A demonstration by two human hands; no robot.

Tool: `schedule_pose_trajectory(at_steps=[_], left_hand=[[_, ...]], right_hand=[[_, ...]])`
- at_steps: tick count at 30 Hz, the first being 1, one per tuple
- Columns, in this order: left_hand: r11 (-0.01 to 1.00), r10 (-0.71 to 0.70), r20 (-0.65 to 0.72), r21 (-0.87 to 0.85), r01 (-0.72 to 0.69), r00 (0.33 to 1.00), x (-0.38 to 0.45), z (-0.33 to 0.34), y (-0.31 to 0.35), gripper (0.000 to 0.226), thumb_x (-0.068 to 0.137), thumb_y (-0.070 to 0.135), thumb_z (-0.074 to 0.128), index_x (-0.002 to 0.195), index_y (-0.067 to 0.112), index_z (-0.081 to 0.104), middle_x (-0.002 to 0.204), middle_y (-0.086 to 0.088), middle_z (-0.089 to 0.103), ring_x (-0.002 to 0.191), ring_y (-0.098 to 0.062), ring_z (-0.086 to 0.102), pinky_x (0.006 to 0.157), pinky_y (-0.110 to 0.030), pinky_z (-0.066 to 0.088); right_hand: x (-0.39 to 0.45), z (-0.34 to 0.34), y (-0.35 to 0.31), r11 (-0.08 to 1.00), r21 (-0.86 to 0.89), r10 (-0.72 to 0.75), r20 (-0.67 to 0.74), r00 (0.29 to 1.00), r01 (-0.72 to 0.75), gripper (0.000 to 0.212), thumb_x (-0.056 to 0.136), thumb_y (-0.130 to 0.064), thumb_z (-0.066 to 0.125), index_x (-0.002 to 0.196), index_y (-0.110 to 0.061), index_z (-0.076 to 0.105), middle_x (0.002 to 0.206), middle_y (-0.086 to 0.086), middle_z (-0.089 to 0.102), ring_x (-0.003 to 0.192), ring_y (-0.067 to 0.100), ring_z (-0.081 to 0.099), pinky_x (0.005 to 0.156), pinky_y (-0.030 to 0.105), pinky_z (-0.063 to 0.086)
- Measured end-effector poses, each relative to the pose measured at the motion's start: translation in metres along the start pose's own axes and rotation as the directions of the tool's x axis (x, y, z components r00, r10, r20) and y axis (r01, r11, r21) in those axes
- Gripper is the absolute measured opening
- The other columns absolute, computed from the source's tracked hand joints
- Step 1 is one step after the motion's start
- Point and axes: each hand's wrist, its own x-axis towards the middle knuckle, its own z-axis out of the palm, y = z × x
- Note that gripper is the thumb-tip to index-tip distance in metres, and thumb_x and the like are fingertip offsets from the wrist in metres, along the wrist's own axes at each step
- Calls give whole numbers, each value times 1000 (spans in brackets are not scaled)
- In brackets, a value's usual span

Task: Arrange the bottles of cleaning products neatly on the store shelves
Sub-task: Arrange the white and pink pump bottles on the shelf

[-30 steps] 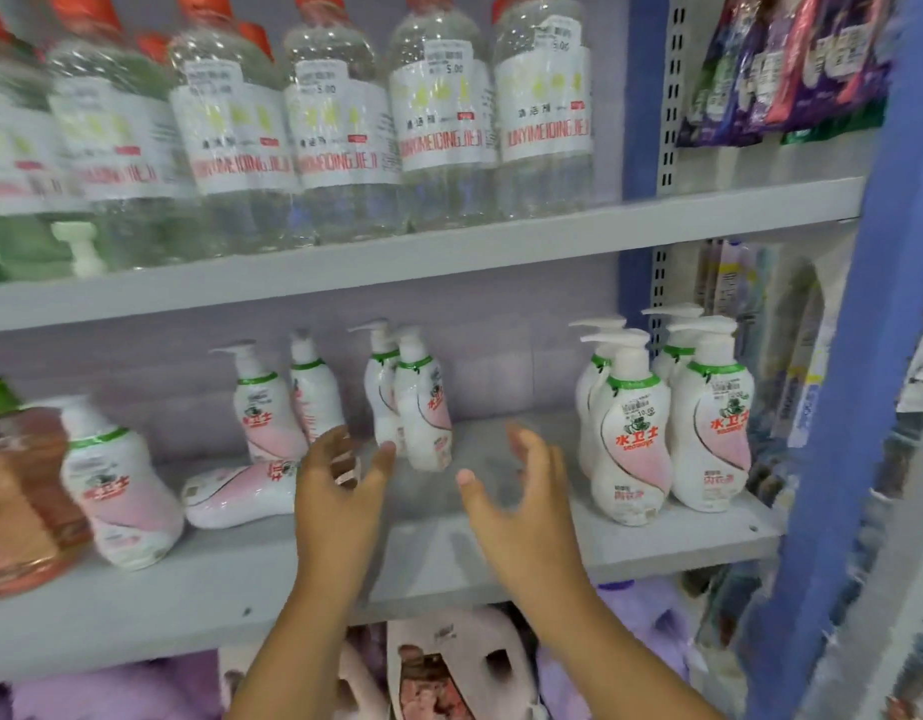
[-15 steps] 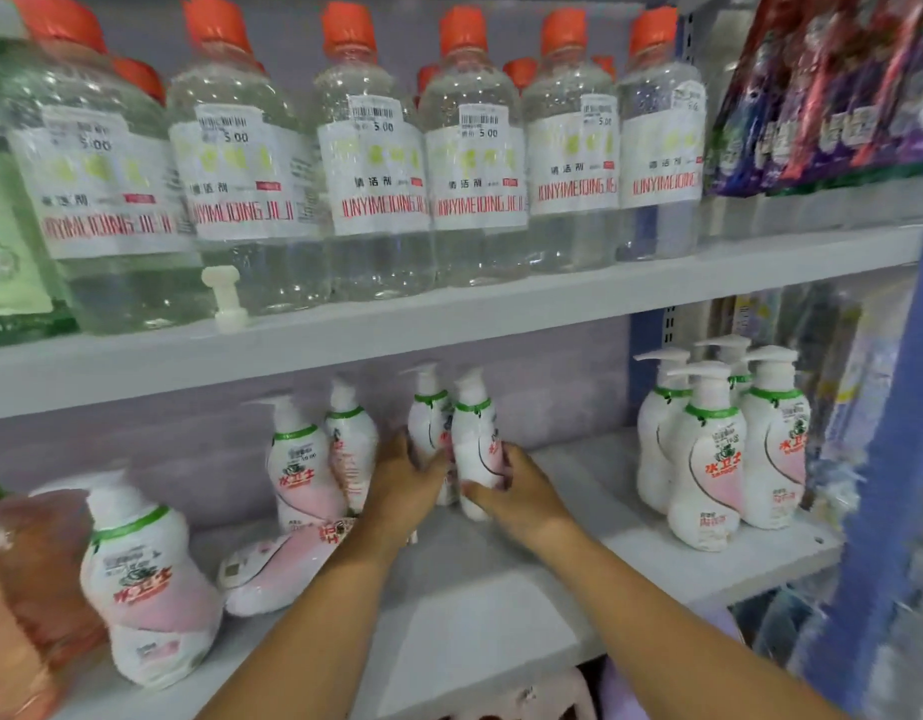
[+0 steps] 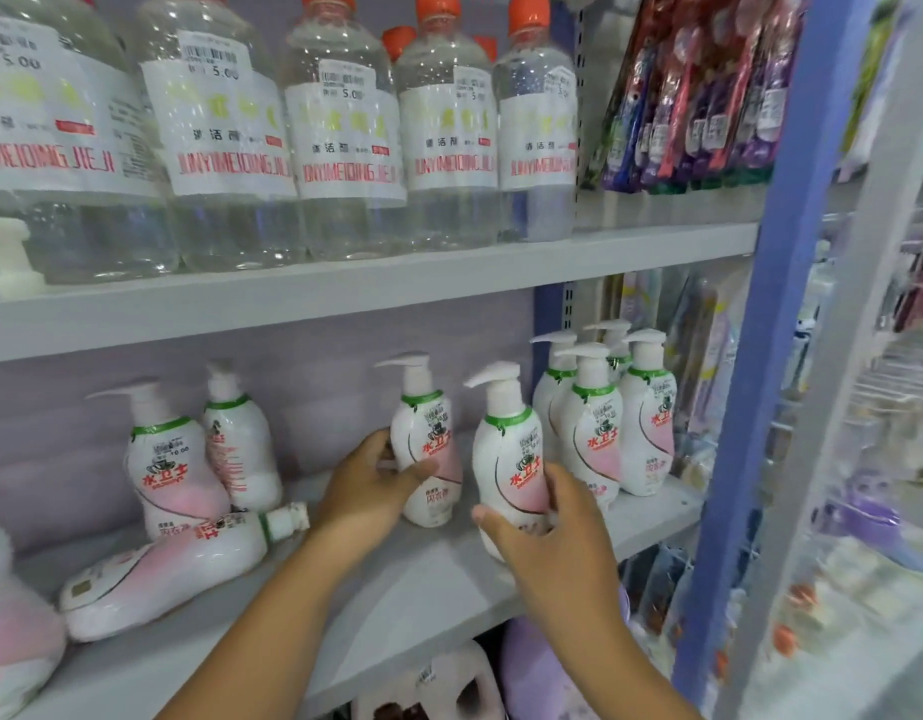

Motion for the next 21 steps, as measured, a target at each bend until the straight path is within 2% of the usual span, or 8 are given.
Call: schedule_pose_trajectory(at_steps=[4, 6, 9, 11, 13, 16, 18, 21], left_hand=[[997, 6, 45, -81, -3, 999, 1, 26, 11, 38, 84, 28, 81, 119, 27, 67, 106, 11, 75, 89, 1, 71, 78, -22, 56], [992, 4, 76, -129, 6, 997, 3, 37, 14, 39, 83, 30, 82, 119, 27, 68, 108, 9, 76, 93, -2, 72, 83, -27, 59], [979, -2, 73, -201, 16, 997, 2, 47, 12, 39, 84, 28, 82, 119, 24, 68, 108, 7, 77, 93, -1, 73, 74, -17, 57], [983, -4, 57, -181, 14, 998, 0, 47, 8, 36, 86, 25, 79, 120, 27, 67, 109, 10, 76, 92, 4, 70, 73, -13, 55], [989, -9, 51, -150, 16, 999, -2, 46, 4, 35, 89, 24, 75, 122, 30, 66, 111, 12, 73, 95, 4, 69, 82, -19, 56], [984, -27, 52, -173, 36, 998, -1, 46, 0, 35, 90, 19, 74, 121, 30, 67, 111, 7, 73, 100, -9, 71, 91, -34, 58], [978, -34, 62, -204, 46, 997, 1, 47, 0, 33, 87, 21, 77, 117, 32, 69, 109, 5, 74, 102, -15, 72, 92, -45, 59], [965, -42, 75, -255, 60, 996, 3, 51, -1, 33, 86, 18, 77, 116, 30, 70, 110, 2, 74, 103, -20, 73, 92, -51, 58]], right_hand=[[7, -12, 15, 990, -82, -120, -56, 991, 115, 75, 69, -58, 80, 133, -31, 54, 114, -20, 39, 115, 12, 52, 95, 29, 49], [12, -11, 19, 988, -97, -125, -54, 991, 119, 80, 69, -56, 82, 139, -32, 51, 118, -20, 37, 120, 13, 49, 99, 32, 49], [10, -6, 18, 975, -180, -150, -90, 985, 132, 90, 69, -58, 82, 144, -25, 45, 127, -12, 40, 127, 16, 41, 105, 30, 43], [5, -1, 19, 969, -187, -186, -132, 974, 160, 97, 69, -61, 81, 147, -19, 41, 133, -5, 43, 128, 17, 37, 104, 28, 36], [1, 2, 22, 971, -159, -202, -164, 966, 176, 93, 70, -56, 83, 144, -17, 44, 128, -2, 44, 124, 18, 40, 103, 31, 41], [2, 3, 27, 977, -137, -189, -197, 962, 164, 80, 71, -44, 88, 135, -19, 48, 123, -4, 46, 120, 18, 44, 101, 35, 44], [3, 4, 26, 980, -122, -181, -208, 961, 158, 77, 71, -41, 89, 132, -21, 47, 121, -6, 45, 117, 17, 45, 99, 33, 42], [3, 5, 27, 980, -123, -179, -212, 961, 156, 76, 71, -39, 89, 132, -20, 48, 119, -6, 44, 117, 17, 44, 98, 29, 39]])
